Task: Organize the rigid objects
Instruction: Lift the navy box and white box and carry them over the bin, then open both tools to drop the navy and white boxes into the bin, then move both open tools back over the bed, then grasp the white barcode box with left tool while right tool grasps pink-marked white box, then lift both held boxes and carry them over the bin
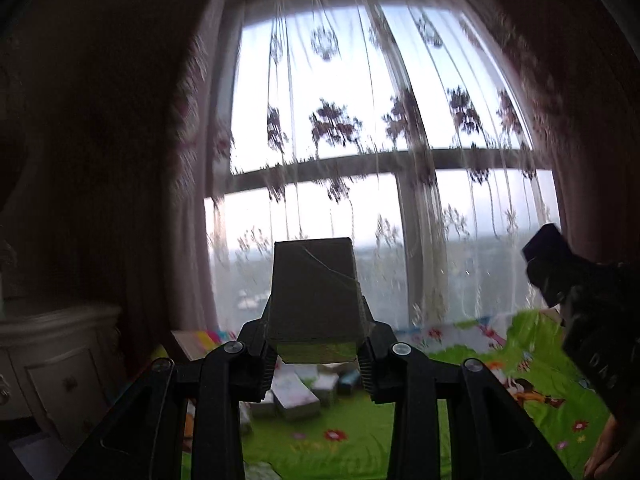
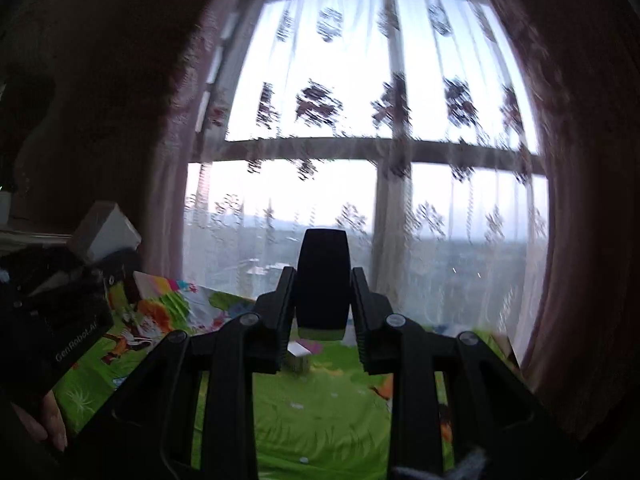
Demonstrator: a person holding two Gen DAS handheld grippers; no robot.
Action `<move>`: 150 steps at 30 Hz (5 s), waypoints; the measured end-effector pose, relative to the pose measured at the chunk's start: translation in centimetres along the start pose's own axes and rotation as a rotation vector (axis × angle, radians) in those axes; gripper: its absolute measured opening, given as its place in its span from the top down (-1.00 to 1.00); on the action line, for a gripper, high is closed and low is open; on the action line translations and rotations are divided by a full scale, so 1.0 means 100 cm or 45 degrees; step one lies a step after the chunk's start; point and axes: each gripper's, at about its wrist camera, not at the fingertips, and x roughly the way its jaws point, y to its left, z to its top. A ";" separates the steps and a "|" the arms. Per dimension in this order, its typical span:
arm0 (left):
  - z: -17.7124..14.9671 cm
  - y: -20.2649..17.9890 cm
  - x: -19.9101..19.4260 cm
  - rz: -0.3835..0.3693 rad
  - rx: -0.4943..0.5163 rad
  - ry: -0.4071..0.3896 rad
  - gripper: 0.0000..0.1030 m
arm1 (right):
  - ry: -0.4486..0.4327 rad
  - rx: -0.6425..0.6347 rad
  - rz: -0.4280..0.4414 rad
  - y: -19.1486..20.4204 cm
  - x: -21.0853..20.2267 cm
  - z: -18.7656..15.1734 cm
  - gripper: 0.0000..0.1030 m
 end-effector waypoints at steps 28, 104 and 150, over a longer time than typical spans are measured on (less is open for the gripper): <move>-0.055 0.175 -0.069 0.436 -0.143 0.576 0.31 | 0.336 -0.125 1.039 0.203 0.004 0.004 0.41; -0.206 0.161 0.279 0.350 -0.380 1.216 -0.11 | 1.292 -0.115 0.592 0.148 0.313 -0.195 -0.96; -0.031 -0.044 0.063 -0.060 0.078 0.248 0.34 | 0.261 0.185 -0.142 -0.044 0.043 -0.065 -0.33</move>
